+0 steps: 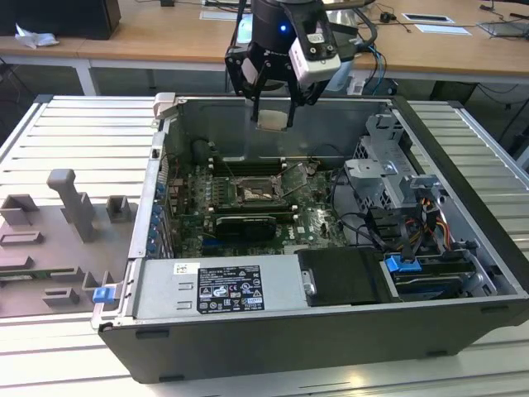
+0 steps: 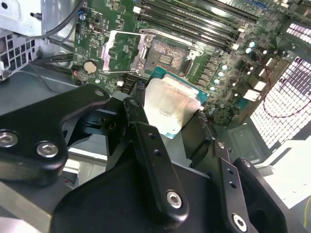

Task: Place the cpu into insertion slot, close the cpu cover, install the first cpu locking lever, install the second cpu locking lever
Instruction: 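Place the cpu into insertion slot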

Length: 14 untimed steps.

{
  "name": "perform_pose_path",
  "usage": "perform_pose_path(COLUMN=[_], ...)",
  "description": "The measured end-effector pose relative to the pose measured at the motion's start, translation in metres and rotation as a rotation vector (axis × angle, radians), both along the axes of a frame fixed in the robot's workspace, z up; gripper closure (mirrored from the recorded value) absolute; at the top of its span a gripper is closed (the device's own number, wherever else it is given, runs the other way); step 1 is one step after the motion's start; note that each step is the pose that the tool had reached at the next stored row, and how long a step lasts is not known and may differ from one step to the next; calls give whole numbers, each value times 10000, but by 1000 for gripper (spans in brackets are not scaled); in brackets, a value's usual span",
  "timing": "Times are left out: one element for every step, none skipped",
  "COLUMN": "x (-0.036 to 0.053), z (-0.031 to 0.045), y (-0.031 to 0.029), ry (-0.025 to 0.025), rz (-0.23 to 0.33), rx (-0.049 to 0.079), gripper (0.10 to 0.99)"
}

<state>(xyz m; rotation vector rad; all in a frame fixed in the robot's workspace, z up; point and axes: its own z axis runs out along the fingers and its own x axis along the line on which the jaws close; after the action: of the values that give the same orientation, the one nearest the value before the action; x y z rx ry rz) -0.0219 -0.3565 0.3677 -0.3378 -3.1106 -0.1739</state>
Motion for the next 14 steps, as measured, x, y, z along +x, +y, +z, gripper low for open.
perform_pose_path(x=[0,1,0,0,0,0,0,0,-1,-1,0,-1,-1,-1], z=[-1,-2,-4,-5,-7,-9,-10,-12,-13,-15,-16,-17,-17,-18], y=[0,0,0,0,0,0,0,0,0,0,0,0,0,0], ry=[0,1,0,0,1,0,0,0,0,-1,1,1,1,0], rz=[-104,-187,-307,-407,-562,-661,-753,-878,-974,-1089,-1171,-1303,-1408,-1540], rx=[0,-1,0,0,0,-1,-1,0,0,1,0,-2,-1,0], gripper=[545,545,545,545,545,545,545,545,545,545,545,545,545,545])
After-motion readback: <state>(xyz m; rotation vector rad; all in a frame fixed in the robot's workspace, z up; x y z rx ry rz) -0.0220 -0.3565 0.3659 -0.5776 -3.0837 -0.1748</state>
